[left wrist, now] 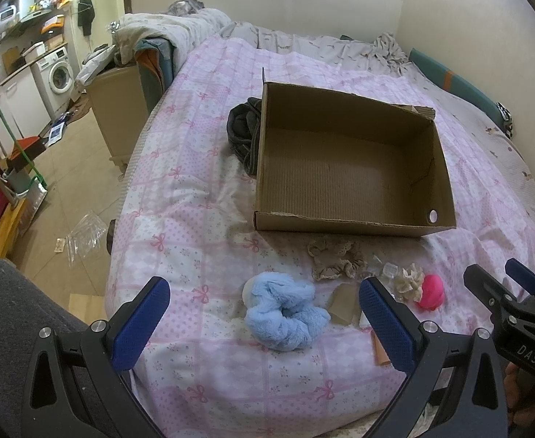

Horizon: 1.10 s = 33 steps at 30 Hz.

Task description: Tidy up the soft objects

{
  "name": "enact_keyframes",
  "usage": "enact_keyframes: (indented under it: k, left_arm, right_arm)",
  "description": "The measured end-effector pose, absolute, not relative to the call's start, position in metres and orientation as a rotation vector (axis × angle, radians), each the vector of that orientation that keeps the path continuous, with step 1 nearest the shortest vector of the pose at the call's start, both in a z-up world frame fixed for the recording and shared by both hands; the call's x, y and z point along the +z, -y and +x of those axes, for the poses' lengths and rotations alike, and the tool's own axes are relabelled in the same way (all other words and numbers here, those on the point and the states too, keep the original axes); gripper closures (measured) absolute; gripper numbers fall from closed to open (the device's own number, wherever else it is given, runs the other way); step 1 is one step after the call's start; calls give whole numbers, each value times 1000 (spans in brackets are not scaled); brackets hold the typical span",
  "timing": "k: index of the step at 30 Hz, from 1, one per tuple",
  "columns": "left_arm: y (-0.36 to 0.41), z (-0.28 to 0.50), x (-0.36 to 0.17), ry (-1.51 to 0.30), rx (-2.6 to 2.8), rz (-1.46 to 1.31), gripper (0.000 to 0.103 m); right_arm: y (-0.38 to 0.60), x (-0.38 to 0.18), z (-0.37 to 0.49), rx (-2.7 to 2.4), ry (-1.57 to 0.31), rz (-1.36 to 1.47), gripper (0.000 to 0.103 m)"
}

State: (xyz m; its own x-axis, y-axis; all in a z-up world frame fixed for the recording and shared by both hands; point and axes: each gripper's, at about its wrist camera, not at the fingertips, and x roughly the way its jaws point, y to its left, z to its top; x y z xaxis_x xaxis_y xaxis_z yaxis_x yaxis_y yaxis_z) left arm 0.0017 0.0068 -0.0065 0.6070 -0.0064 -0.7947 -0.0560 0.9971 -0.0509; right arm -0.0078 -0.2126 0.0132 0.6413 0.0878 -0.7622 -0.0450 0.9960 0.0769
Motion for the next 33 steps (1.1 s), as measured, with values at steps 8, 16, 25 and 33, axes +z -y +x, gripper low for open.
enact_keyframes:
  k: [8,16,25,33]
  left_arm:
    - [-6,2,-6,-916,32,-76,0]
    - [-6,2,-6,-917,32,-77,0]
    - [-6,2,-7,-919,32,-80,0]
    - [-6,2,-6,-920,32,-79,0]
  right_arm:
    - [213,13,-8,75,-871,53,0]
    - [213,13,-8,76,-871,55,0]
    - [213,13,-8,76,-872,57,0]
    - [212,12,-8,74,-875,68,0]
